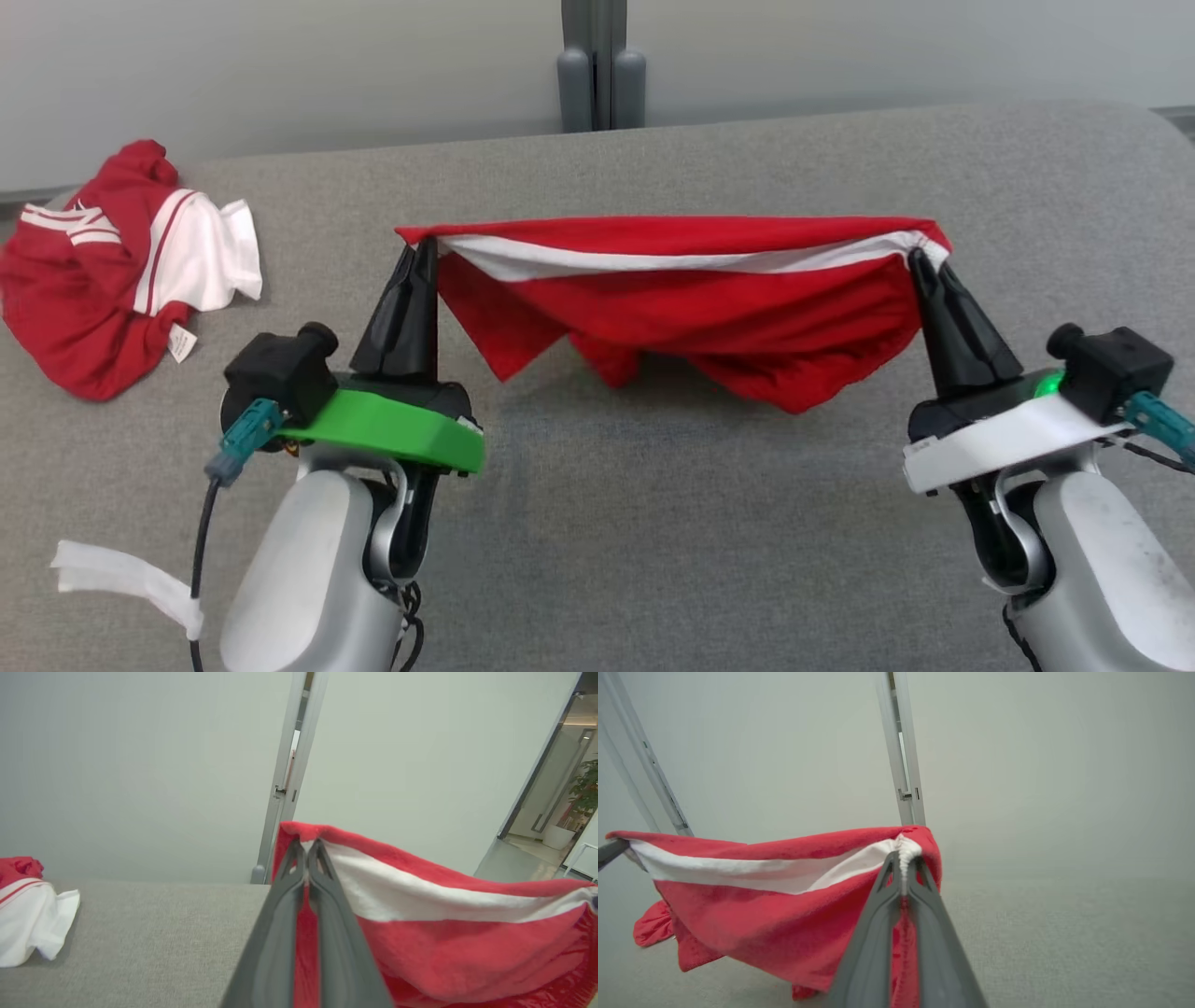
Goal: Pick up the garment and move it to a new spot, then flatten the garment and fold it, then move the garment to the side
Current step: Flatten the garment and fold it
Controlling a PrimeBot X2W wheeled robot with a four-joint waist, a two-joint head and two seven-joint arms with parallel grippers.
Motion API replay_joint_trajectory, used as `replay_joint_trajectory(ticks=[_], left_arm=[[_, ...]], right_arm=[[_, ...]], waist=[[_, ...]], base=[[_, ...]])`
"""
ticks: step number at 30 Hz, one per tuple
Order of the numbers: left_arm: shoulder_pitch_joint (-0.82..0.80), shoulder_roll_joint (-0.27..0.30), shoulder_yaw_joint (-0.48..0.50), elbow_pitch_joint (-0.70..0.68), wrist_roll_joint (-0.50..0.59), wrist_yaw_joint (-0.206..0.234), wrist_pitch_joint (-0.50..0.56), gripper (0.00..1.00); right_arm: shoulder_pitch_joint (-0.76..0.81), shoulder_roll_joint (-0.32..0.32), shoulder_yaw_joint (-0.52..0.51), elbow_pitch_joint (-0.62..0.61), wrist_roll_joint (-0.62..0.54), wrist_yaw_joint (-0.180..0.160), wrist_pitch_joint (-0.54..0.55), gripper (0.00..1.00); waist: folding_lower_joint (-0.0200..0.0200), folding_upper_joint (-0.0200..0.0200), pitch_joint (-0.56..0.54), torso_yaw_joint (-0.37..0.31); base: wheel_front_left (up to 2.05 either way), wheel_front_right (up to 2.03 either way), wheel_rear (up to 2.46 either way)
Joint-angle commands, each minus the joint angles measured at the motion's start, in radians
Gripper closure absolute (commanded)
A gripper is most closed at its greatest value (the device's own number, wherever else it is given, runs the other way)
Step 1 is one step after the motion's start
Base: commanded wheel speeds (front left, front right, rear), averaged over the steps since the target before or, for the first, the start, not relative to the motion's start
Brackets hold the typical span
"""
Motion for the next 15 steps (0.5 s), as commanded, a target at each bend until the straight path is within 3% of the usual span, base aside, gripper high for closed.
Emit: replay_joint_trajectory(ticks=[1,10,15], left_arm=[[0.025,0.004,0.009,-0.051,0.015,-0.006,0.000,1.00],[0.060,0.030,0.027,-0.405,0.079,-0.002,0.007,1.00],[0.027,0.066,0.021,-0.559,0.104,0.010,0.082,1.00]], right_arm=[[0.029,-0.007,-0.017,-0.061,0.002,0.000,0.011,1.00],[0.139,0.011,-0.116,-0.513,-0.037,0.000,0.141,1.00],[0.157,0.025,-0.149,-0.678,-0.064,0.000,0.210,1.00]], waist=[[0.0000,0.0000,-0.061,-0.011],[0.0000,0.0000,-0.132,-0.050],[0.0000,0.0000,-0.126,-0.062]], base=[[0.00,0.00,0.00],[0.00,0.00,0.00],[0.00,0.00,0.00]])
